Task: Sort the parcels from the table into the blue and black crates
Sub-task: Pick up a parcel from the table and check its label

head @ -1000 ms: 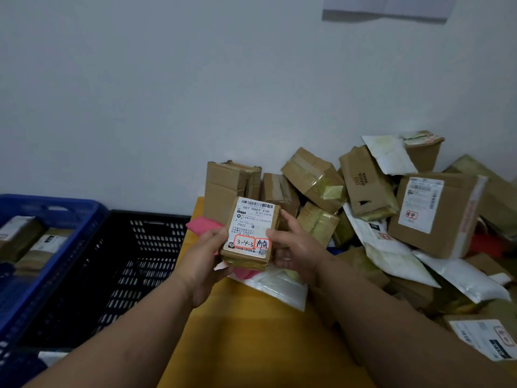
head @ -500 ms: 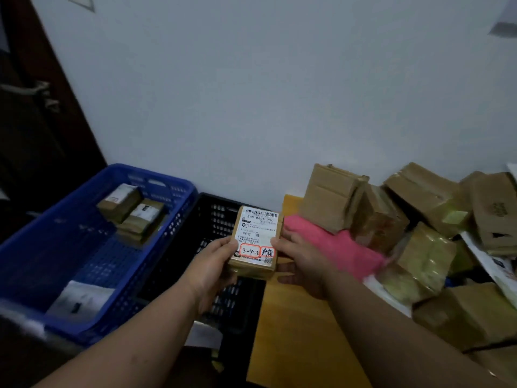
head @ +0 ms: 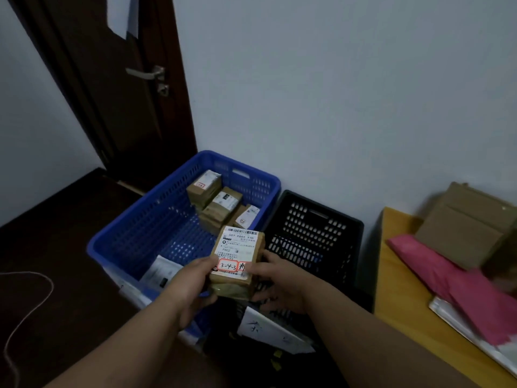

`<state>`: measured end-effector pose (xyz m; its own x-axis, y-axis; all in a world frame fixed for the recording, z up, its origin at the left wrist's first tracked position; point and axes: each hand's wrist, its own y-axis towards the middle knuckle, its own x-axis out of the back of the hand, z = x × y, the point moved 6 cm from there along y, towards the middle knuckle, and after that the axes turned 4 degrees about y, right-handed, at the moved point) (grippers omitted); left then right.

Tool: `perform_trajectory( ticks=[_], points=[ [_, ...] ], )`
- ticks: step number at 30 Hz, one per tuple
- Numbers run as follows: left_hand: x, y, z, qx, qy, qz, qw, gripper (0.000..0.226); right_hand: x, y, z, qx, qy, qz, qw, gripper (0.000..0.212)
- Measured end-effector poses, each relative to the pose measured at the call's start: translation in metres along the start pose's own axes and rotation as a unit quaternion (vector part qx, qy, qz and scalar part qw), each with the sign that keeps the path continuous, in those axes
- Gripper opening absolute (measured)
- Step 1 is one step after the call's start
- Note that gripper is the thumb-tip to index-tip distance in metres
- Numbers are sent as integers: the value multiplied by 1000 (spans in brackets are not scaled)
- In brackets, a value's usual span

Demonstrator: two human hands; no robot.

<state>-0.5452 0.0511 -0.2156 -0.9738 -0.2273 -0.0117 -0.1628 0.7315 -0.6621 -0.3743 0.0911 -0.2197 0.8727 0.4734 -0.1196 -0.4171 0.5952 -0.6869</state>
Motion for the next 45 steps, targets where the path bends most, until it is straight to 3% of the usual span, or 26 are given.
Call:
perform_trajectory(
  ticks=[11, 16, 21, 26, 34, 45],
  points=[
    [48, 103, -51, 54, 11, -48, 997, 22, -7, 123, 61, -71, 6, 15, 997, 53],
    [73, 158, -72, 51, 43, -50, 997, 22, -14, 181, 83, -95, 22, 4, 995, 84],
    [89, 206, -90, 54, 116, -26, 991, 24, -24, 227, 92, -117, 37, -2, 993, 74],
    [104, 268, -111, 67, 185, 26, 980, 30, -26, 264, 104, -128, 84, -58, 986, 62],
    [131, 342, -135, 52, 307, 76, 947, 40, -47, 326, 105, -131, 175, -150, 964, 85],
    [70, 417, -113, 58, 340, 144, 928, 41, 11, 369, 86, -143, 233, -239, 932, 52]
  ],
)
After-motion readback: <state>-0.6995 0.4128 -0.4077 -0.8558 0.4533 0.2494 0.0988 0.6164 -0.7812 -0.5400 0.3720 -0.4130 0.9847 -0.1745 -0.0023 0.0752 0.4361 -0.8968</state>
